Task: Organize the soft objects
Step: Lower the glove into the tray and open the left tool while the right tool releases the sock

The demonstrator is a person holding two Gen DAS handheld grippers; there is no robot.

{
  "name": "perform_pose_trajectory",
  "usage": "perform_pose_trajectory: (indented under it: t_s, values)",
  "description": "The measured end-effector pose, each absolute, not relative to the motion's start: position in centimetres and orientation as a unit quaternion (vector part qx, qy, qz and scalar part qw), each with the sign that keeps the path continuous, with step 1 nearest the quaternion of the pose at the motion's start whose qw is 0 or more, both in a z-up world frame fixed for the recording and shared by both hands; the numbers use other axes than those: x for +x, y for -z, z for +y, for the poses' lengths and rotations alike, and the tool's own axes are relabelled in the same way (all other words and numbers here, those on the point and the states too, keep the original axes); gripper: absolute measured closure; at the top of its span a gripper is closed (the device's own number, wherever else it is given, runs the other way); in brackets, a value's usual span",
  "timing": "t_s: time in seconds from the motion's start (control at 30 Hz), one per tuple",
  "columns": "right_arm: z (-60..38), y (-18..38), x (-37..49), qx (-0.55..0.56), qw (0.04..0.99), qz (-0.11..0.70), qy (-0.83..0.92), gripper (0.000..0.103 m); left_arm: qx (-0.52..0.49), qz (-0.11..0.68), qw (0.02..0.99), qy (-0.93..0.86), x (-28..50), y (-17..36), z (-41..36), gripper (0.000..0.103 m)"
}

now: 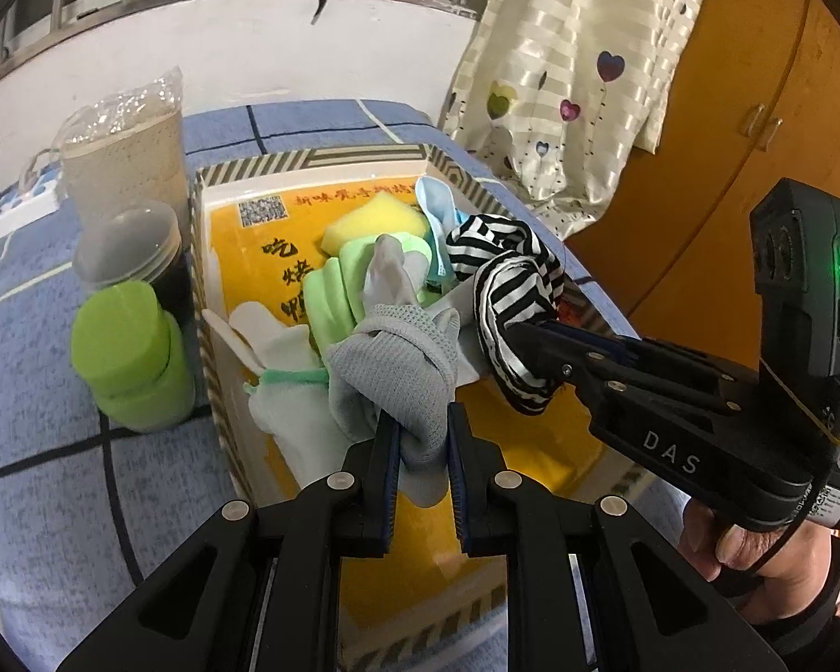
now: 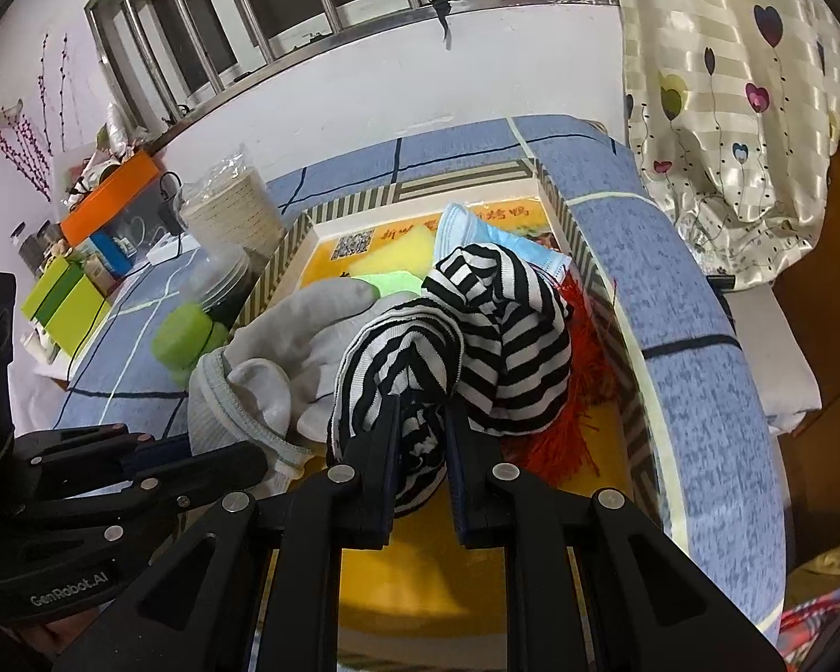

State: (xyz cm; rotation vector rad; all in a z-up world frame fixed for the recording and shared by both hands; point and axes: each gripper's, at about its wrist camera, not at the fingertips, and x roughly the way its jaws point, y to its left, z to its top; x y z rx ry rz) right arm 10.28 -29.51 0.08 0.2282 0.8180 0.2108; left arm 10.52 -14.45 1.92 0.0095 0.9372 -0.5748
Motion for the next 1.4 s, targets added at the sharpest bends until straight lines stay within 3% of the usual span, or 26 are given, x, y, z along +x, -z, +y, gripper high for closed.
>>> perform_pose_trajectory:
  t_s: [0.8, 1.0, 1.17, 1.4]
  values:
    - [-28.5, -0.6, 7.9, 0.098, 0.904, 0.402, -0.108, 0.086, 0.005, 0.449, 0.847, 0.285, 8.8, -2.2, -14.2, 0.083]
    - [-28.1, -0.8, 7.3, 0.087, 0.905, 0.404, -0.098, 0.082, 0.004, 0.452, 0.843, 0.29, 8.0, -2.3, -14.0, 0.078]
    - [-28.3, -1.0, 7.0, 0.085, 0.908, 0.401, -0.09, 0.064, 0.004, 0.454, 0.844, 0.285, 7.6, -2.4, -13.6, 0.077]
    - [-28.0, -1.5, 6.7, 0.081, 0.91, 0.396, -0.091, 0.064, 0.002, 0.448, 0.848, 0.282, 7.1, -2.9, -13.1, 0.077]
